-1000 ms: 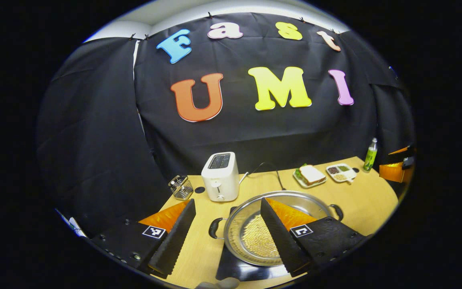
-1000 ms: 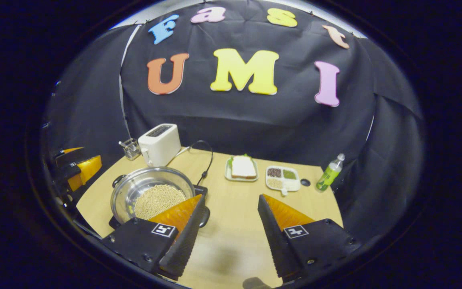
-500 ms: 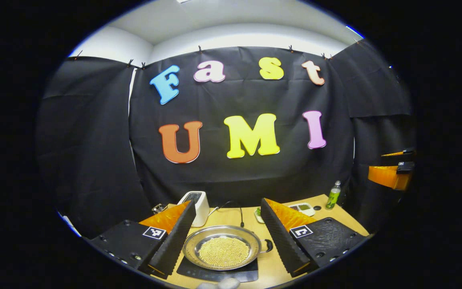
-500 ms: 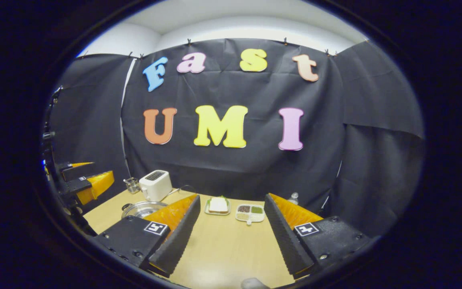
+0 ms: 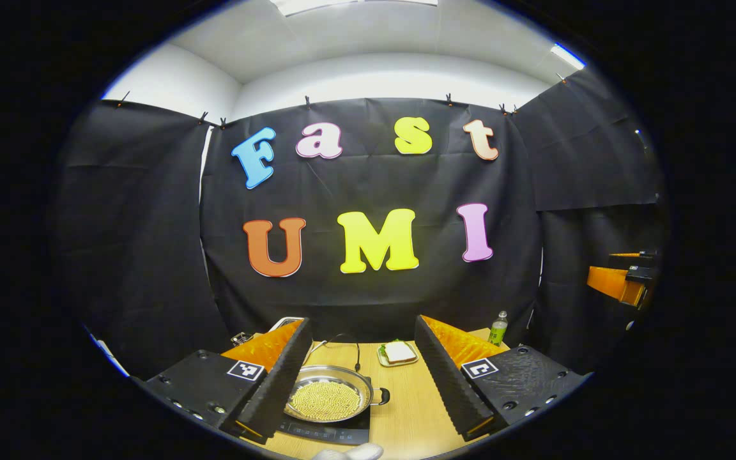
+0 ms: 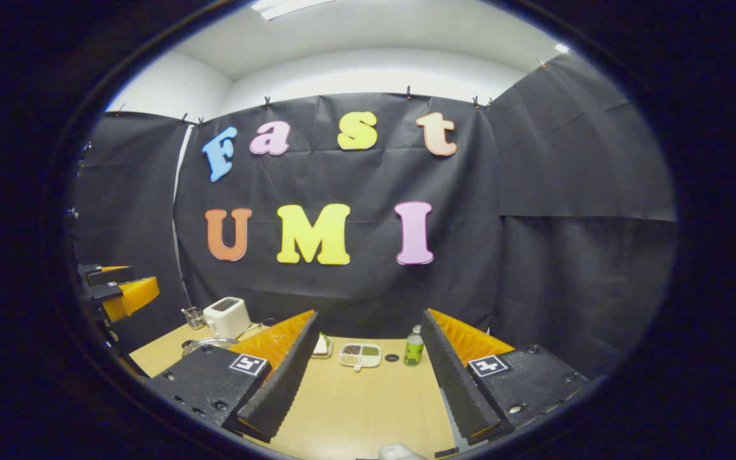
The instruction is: First push the handle of the pot to place it horizontally, then grasp the pot with both hands and set it on the induction cooktop.
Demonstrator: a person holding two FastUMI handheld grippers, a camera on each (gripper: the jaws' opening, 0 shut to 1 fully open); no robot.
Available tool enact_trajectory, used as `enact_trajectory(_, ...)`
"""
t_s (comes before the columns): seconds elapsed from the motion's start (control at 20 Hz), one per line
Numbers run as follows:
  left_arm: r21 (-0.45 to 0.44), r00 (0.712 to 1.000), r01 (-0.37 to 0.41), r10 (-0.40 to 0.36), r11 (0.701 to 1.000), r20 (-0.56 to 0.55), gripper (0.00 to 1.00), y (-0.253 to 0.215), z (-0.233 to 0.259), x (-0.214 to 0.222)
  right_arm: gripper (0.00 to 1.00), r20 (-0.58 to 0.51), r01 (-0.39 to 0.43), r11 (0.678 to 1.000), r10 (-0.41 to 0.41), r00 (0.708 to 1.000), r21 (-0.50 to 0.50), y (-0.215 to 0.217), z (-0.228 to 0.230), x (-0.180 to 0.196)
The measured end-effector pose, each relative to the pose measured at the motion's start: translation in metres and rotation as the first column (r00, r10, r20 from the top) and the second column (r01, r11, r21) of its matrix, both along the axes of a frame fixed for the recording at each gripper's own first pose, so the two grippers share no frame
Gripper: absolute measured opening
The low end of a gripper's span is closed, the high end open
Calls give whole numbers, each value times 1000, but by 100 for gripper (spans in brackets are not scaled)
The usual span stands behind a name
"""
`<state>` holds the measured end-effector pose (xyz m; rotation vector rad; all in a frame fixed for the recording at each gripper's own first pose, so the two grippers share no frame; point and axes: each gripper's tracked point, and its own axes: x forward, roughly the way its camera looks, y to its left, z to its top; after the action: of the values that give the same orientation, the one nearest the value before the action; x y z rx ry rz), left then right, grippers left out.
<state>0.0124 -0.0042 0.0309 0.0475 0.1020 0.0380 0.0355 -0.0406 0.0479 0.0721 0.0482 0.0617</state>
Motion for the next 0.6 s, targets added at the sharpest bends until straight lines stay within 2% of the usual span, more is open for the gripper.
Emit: enact_trajectory(0.6, 6, 1000, -7, 7, 1000, 18, 96, -17, 7, -9, 100, 36, 12, 1000, -13, 999, 23, -17, -2, -5)
